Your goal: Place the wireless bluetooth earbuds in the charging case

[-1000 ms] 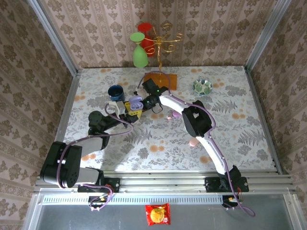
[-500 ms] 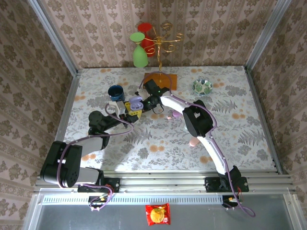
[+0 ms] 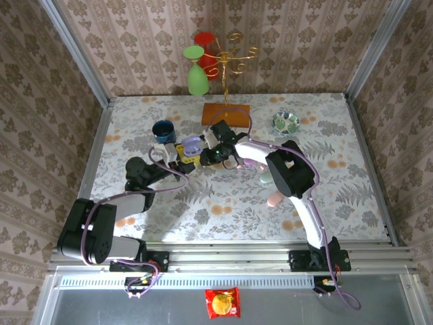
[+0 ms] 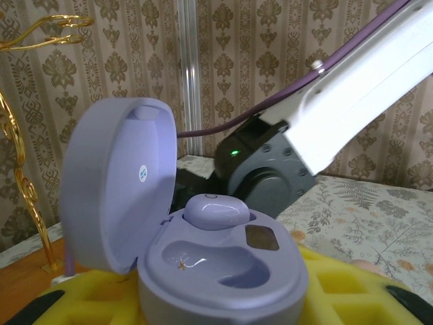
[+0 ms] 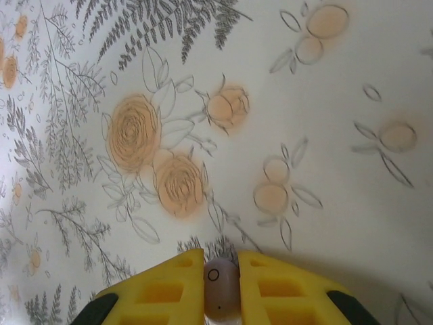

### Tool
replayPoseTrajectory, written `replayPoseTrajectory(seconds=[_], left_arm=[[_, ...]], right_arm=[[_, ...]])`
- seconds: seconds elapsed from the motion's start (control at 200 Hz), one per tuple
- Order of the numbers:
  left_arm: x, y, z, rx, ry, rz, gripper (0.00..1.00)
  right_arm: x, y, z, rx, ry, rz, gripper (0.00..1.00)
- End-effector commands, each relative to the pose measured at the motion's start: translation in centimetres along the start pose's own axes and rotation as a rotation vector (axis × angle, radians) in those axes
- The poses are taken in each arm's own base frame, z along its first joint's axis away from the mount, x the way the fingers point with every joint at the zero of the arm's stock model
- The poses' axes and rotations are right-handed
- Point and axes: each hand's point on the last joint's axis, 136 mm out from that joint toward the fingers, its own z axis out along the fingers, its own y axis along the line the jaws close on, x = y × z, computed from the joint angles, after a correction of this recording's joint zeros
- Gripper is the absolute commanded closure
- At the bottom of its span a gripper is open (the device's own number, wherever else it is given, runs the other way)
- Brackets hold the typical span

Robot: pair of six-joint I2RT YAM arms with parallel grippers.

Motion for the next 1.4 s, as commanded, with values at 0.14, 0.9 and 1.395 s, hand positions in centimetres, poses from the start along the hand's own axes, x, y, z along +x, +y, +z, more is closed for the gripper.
replayPoseTrajectory(seconds=[0.14,0.9,1.395], left_arm=[[0.5,0.7,0.2,-0.080,-0.004,0.072,0.59],[2.8,0.8,4.2,-0.212,0.037,0.163,0.59],[1.9,-0.3,5.6,-0.168,0.009,0.139,0.58]], right_arm=[[-1.5,0.6,-6.2,0.076,-0.253,0.024,0.83],[-2.3,11.0,-24.5,0.114,-0.732,-0.088,0.83],[-4.5,14.5,-21.3,0.001,-0.682,-0.131,0.83]])
